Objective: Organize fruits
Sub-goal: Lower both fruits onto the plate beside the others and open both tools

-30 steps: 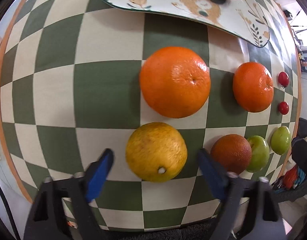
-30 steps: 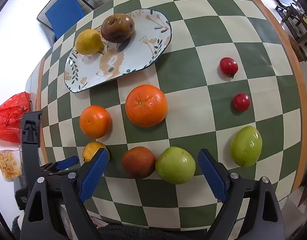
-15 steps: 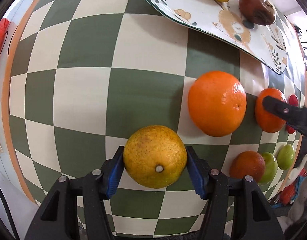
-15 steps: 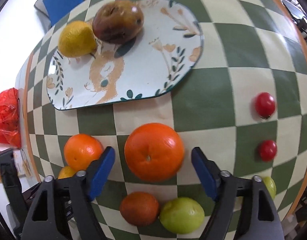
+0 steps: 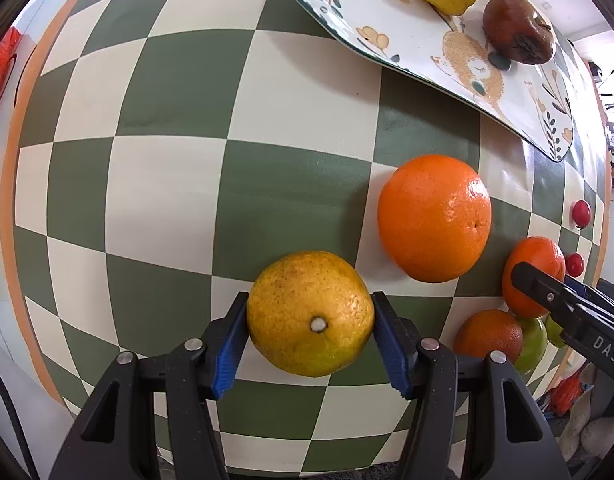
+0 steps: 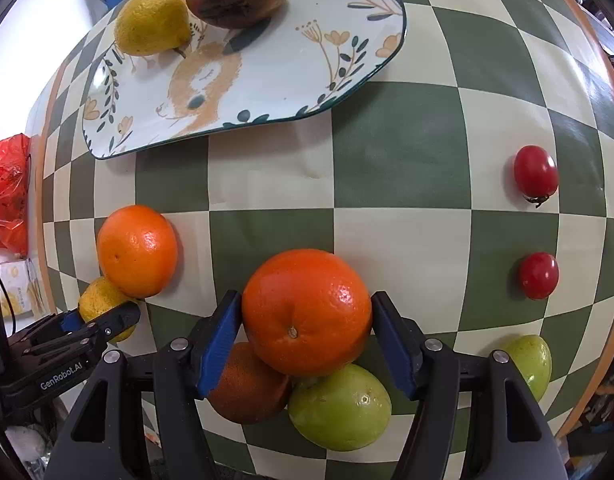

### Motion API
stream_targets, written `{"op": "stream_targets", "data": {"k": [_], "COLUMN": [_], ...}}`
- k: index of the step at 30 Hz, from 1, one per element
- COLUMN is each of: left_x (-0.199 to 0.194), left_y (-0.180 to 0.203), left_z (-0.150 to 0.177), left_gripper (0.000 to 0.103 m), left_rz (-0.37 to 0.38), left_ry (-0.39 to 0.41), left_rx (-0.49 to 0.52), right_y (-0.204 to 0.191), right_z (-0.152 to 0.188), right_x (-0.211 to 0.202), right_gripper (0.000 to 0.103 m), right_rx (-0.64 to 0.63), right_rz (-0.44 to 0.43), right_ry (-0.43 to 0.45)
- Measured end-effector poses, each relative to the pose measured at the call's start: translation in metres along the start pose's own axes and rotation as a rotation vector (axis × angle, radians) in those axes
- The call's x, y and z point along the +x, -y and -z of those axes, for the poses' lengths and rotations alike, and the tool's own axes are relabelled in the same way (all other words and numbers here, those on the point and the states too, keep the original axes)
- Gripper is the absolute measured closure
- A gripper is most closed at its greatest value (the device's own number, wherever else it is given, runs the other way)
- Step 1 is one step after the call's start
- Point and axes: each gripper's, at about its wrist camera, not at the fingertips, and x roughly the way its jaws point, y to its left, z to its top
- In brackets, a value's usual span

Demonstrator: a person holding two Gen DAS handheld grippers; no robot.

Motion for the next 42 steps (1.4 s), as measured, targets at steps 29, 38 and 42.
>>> {"op": "stream_targets", "data": {"k": [29, 38, 42], "left_x": [-0.093, -0.066, -0.062], "left_y": [0.038, 0.032, 0.032], "left_z": [-0.153, -0.190, -0.196], "left_gripper": [0.047, 0.047, 0.046], "left_rz": [0.021, 0.034, 0.021], "left_ry": [0.178, 0.088, 0.067], "left_rx": [0.087, 0.057, 0.060], "right_y": [-0.035, -0.039, -0.043], "right_z": [-0.076, -0.115, -0.117], "right_x": [-0.061, -0.035, -0.026], "right_gripper": [0.036, 0.036, 0.035], "right_rx": [0.004, 0.018, 0.018], "right_rz": [-0.099, -0.067, -0.066], "right_ry": [0.199, 0.150, 0.126]}}
